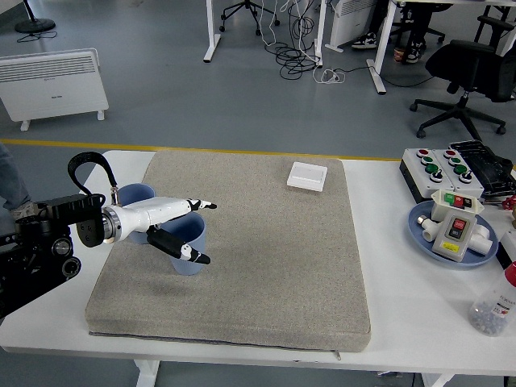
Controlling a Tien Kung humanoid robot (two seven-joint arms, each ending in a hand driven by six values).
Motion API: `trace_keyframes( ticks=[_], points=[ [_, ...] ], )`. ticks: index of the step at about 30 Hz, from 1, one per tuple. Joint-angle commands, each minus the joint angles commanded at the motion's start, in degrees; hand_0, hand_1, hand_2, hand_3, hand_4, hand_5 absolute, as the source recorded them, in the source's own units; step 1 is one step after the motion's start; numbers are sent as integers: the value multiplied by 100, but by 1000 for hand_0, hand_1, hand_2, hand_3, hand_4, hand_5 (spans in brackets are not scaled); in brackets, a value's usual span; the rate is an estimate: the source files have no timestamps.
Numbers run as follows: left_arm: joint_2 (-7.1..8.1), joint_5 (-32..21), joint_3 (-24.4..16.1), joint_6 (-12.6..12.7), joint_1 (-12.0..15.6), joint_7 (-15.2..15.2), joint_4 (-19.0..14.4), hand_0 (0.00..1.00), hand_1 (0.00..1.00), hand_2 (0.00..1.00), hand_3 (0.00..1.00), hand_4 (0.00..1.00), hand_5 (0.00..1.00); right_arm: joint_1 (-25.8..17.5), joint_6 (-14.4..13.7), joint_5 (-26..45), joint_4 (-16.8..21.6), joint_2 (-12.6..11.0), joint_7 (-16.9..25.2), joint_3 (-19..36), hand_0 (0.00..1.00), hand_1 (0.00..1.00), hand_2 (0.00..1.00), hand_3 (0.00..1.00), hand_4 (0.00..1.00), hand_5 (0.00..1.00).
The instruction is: Push cup pick cup insert cup
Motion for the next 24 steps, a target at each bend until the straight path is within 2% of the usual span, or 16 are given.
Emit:
trace_keyframes(
  ticks=[2, 3, 8, 9, 14, 15, 20, 21, 24],
  points=[
    [-19, 44, 129, -18, -69, -6, 71, 983, 974, 998, 998, 998, 589, 8, 1, 5, 0, -3, 4, -9, 679, 592, 603, 583, 120, 549],
    [-20, 52, 145, -20, -77, -6, 78, 939, 954, 998, 998, 975, 393, 9, 1, 6, 0, -4, 5, -10, 679, 592, 602, 583, 120, 547],
    [-44, 332, 298, -40, -105, -70, 214, 939, 954, 998, 998, 975, 393, 14, -2, 21, 0, -5, 12, -15, 679, 592, 602, 583, 120, 547],
    [-51, 397, 322, -45, -108, -89, 251, 728, 864, 998, 998, 850, 171, 18, -2, 22, 0, -4, 13, -14, 680, 592, 602, 584, 119, 547],
    [-63, 571, 350, -16, -109, -173, 325, 728, 864, 998, 998, 850, 171, 23, -1, 36, 0, -2, 15, -24, 680, 592, 602, 584, 119, 547],
    [-78, 642, 339, 0, -107, -204, 347, 629, 797, 990, 971, 729, 4, 25, 1, 32, 0, -1, 15, -24, 679, 592, 602, 584, 120, 546],
    [-79, 715, 313, 26, -86, -296, 387, 629, 797, 990, 971, 729, 4, 31, 2, 14, 0, 2, 12, -15, 679, 592, 602, 584, 120, 546],
    [-69, 720, 313, 31, -81, -312, 384, 485, 669, 935, 907, 627, 2, 31, 3, 13, 0, 2, 12, -14, 680, 593, 602, 584, 119, 545],
    [-21, 733, 285, 63, -55, -396, 357, 485, 669, 935, 907, 627, 2, 28, 2, 32, 0, 3, 15, -19, 680, 593, 602, 584, 119, 545]
  ],
)
